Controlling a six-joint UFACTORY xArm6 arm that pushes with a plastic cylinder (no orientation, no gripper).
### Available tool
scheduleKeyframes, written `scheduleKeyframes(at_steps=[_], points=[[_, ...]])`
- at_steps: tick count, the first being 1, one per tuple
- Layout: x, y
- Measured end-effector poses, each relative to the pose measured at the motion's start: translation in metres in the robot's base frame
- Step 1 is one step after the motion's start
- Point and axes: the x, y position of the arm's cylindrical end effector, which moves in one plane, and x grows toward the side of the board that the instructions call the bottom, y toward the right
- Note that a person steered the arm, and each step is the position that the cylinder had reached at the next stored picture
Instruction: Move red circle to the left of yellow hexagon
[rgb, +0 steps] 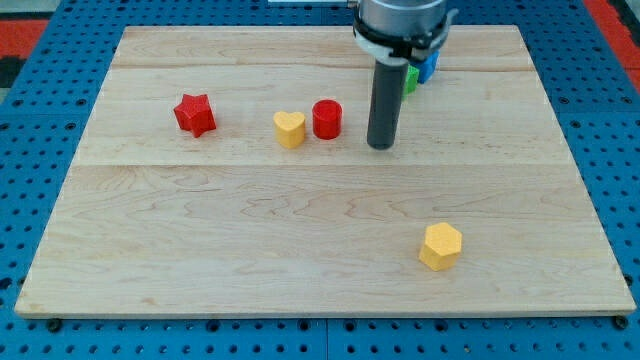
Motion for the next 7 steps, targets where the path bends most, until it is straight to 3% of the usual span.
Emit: scheduleKeyframes(at_steps=[2, 4, 7], points=[[-0.027, -0.020], [-0.039, -0.095], [0.011, -0.129]])
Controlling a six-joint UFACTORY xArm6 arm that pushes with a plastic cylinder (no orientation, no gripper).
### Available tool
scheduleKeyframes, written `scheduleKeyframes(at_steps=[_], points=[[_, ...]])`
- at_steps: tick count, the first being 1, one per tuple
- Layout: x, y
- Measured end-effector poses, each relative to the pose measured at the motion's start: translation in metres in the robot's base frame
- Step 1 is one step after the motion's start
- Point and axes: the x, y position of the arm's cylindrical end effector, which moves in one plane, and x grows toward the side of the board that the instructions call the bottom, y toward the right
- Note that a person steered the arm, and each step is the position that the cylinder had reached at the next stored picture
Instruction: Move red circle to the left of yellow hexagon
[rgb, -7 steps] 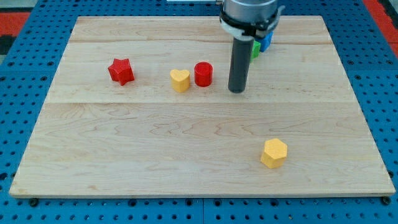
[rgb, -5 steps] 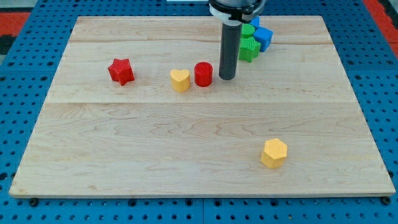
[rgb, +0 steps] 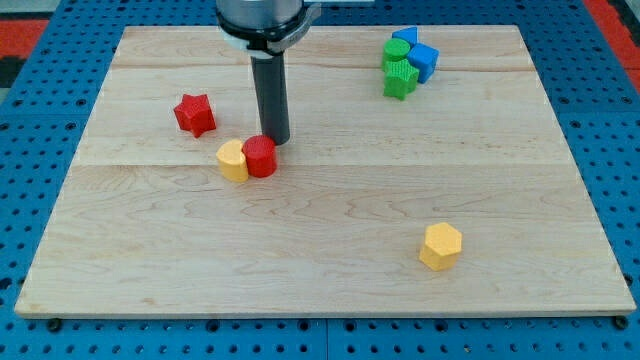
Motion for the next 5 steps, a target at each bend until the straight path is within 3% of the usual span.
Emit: scheduleKeyframes(at_steps=[1, 2, 3, 5], points=[[0.022, -0.005], [0.017, -0.061], [0.028, -0.073], [0.066, -0.009]])
